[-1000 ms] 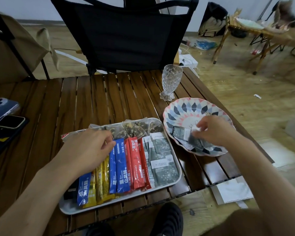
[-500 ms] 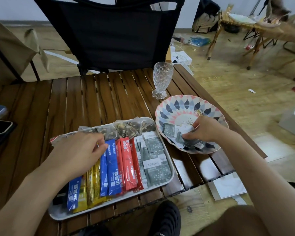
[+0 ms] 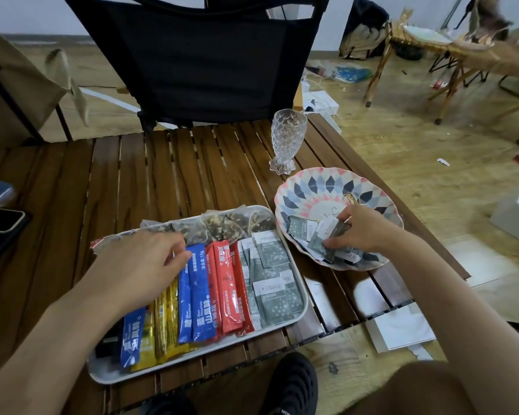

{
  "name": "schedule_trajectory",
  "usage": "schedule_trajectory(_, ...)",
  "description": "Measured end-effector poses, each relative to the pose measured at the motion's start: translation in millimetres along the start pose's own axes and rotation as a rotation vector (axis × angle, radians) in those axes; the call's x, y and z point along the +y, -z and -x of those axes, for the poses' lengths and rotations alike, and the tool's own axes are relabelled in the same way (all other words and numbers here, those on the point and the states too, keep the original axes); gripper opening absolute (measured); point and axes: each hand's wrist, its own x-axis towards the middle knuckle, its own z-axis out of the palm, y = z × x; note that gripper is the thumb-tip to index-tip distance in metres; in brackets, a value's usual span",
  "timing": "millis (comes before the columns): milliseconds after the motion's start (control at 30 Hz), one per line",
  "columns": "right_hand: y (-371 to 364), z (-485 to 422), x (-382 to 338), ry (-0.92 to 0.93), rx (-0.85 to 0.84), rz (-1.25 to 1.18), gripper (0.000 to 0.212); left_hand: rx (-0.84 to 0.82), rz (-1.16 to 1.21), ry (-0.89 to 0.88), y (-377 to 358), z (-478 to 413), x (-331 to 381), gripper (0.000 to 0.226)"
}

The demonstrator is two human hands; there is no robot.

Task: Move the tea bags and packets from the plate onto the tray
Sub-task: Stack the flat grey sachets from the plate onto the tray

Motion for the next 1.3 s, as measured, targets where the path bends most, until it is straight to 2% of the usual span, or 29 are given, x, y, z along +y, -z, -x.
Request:
schedule_trajectory(67,-1.4,-0.1,-3.0,-0.007,-0.021,0.003,0.068,-0.004,0.01,0.005,-0.5,-0.3,-0.8,0.021)
schedule_trajectory(200,-2.2,-2.3,-3.7,-0.008,-0.032,0.021,0.037,0.005,0.015,0.002,-0.2,0.4,-2.9,0.021)
schedule_trajectory(467,-1.0,0.5,-7.2,-0.019,0.002,0.054,0.03,0.032,0.024,-0.001,0.1,1.4,-4.9,0.021)
schedule_trajectory(633,8.0,-0.2,-1.7,-0.023,0.024,-0.109,0.023,0.036,0.038,-0.009,3.8,2.4,-4.0,0.019)
schedule_trajectory(833,25.3,21.8,-14.7,0.285,0.143,-0.295,0.009,0.049,0.04,-0.008,3.2,2.2,-5.5,0.021)
schedule_trajectory(900,23.5,30.9,-31.4,0.399,0.127,-0.252,0.006,0.057,0.037,-0.012,3.4,2.5,-6.2,0.02)
schedule_trajectory(1000,9.0,41.6,-52.8,0.505,-0.003,-0.109,0.015,0.063,0.031,-0.016,3.0,3.2,-6.2,0.02)
schedule_trajectory(1067,-3.4,44.0,-59.7,0.519,-0.083,0.019,0.008,0.06,0.03,-0.014,3.0,3.5,-6.2,0.02)
schedule_trajectory(1167,-16.1,47.3,-65.2,0.515,-0.166,0.162,0.018,0.047,0.043,-0.013,4.1,4.0,-6.5,0.02)
schedule_trajectory(1300,-25.9,48.2,-67.4,0.507,-0.129,0.198,0.016,0.057,0.049,-0.022,3.7,4.7,-7.3,0.018)
